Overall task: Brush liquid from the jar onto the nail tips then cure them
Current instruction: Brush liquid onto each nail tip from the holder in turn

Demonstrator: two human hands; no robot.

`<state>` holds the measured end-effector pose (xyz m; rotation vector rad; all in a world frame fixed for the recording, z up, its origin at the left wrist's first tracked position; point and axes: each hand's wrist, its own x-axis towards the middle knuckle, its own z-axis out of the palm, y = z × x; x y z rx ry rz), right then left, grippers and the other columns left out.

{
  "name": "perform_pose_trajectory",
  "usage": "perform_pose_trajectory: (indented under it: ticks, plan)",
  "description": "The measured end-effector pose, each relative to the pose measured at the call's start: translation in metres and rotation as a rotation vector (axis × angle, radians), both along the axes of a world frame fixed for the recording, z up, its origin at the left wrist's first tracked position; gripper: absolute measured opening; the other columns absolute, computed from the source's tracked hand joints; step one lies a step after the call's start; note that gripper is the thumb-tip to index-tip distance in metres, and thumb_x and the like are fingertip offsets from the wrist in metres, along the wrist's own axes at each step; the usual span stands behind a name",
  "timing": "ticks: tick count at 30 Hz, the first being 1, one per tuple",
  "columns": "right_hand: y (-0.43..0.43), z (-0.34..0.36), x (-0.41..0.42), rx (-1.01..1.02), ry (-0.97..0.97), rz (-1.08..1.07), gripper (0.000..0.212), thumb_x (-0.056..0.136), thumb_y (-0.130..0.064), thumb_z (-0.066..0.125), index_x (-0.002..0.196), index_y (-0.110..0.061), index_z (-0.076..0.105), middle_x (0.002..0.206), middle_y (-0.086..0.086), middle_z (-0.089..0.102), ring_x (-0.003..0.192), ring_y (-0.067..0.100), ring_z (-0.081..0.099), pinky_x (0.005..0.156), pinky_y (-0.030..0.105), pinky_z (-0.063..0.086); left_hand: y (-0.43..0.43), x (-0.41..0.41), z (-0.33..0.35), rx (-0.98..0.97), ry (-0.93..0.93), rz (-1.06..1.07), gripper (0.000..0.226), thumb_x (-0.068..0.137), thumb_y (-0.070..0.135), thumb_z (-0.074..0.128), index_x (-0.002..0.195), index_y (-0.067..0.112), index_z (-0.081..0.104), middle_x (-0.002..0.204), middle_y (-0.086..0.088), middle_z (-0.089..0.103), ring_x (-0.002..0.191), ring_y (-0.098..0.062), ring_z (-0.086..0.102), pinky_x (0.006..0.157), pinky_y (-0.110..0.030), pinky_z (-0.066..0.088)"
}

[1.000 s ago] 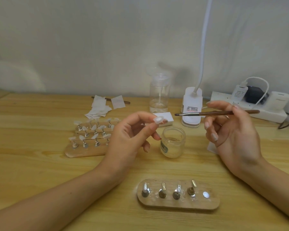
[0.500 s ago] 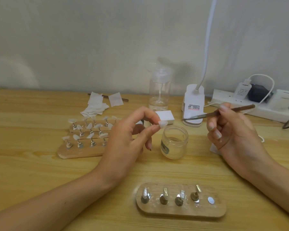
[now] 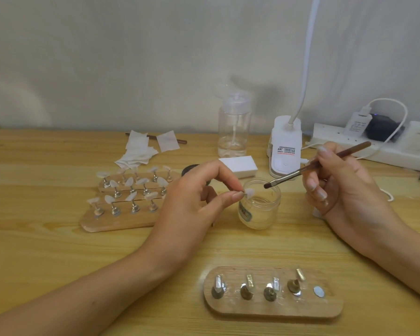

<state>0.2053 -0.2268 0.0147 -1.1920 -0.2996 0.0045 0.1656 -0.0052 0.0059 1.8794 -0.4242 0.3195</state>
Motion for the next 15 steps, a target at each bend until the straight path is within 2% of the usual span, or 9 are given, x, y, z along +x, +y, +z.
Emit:
perform_pose_trajectory:
  ticks: [2,6,15]
  plan:
    - [0.0006,-0.0004,-0.0002,-0.009,0.017,0.013,0.016,0.088,-0.032,0.055,0.077,-0.02,0.053,0.057,0.001,0.056,0.043,0.007,0.044,0.042,0.015,0.039,-0.0001,0.0002,-0.0004,0.005,0.005,0.006,0.013,0.088,0.015,0.074,0.081,0.019,0.064,0.064,0.024,0.057,0.049,-0.002,0.046,0.052,-0.01,0.037]
    - [0.0011,-0.0008,-0.0002,-0.037,0.023,0.016,0.011,0.087,-0.028,0.053,0.079,-0.02,0.05,0.059,0.003,0.058,0.045,0.009,0.046,0.043,0.016,0.041,0.0004,0.0005,-0.0002,-0.002,0.019,-0.008,0.013,0.089,0.017,0.074,0.081,0.021,0.064,0.073,0.018,0.06,0.051,-0.006,0.047,0.053,-0.013,0.038]
    - [0.0023,0.0,-0.0022,-0.065,-0.006,0.032,0.014,0.084,-0.028,0.057,0.078,-0.018,0.048,0.061,0.005,0.062,0.043,0.01,0.048,0.045,0.017,0.042,-0.0004,-0.0009,-0.0001,0.015,0.024,-0.032,0.011,0.09,0.017,0.071,0.083,0.02,0.064,0.066,0.026,0.058,0.05,-0.001,0.047,0.05,-0.008,0.036]
